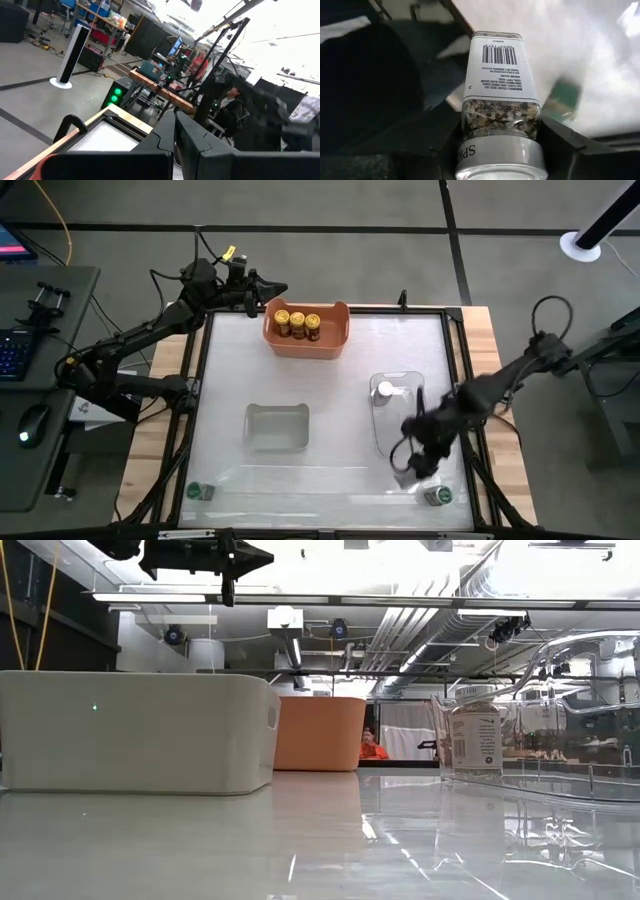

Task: Sort spices by type
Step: Put the white seasoning bottle into the transparent bin

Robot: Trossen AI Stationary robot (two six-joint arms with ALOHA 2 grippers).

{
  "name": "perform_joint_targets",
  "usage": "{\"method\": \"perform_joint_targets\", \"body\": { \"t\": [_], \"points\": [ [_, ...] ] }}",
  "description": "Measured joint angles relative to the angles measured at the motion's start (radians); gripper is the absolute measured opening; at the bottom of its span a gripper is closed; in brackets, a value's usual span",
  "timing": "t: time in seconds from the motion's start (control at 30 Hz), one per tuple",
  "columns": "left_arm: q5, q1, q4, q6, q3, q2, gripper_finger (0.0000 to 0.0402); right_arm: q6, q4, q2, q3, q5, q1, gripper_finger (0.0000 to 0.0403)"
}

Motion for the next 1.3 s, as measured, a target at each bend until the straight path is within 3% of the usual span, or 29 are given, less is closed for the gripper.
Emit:
{"method": "perform_joint_targets", "body": {
  "t": [0.17, 0.3, 0.5, 0.63, 0.93, 1.3],
  "points": [
    [0.0, 0.0, 0.0, 0.0, 0.0, 0.0, 0.0, -0.368, -0.377, -0.023, 0.187, 0.202, -0.139, 0.0194],
    [-0.001, 0.0, 0.0, 0.0, 0.0, 0.0, 0.0, -0.715, -0.61, -0.005, 0.205, 0.315, -0.309, 0.0194],
    [-0.001, 0.0, 0.0, 0.0, 0.0, 0.0, 0.0, -1.181, -0.578, 0.032, 0.051, 0.294, -0.527, 0.0194],
    [-0.005, 0.0, 0.0, 0.0, 0.0, 0.0, 0.0, -1.401, -0.574, 0.099, -0.052, 0.398, -0.607, 0.0194],
    [-0.018, 0.0, 0.001, 0.0, 0.0, 0.0, 0.0, -1.623, -0.344, 0.247, -0.101, 0.444, -0.693, 0.0194],
    [-0.018, 0.0, 0.001, 0.0, 0.0, 0.0, 0.0, -1.714, -0.365, 0.348, -0.097, 0.496, -0.703, 0.02]
  ]
}}
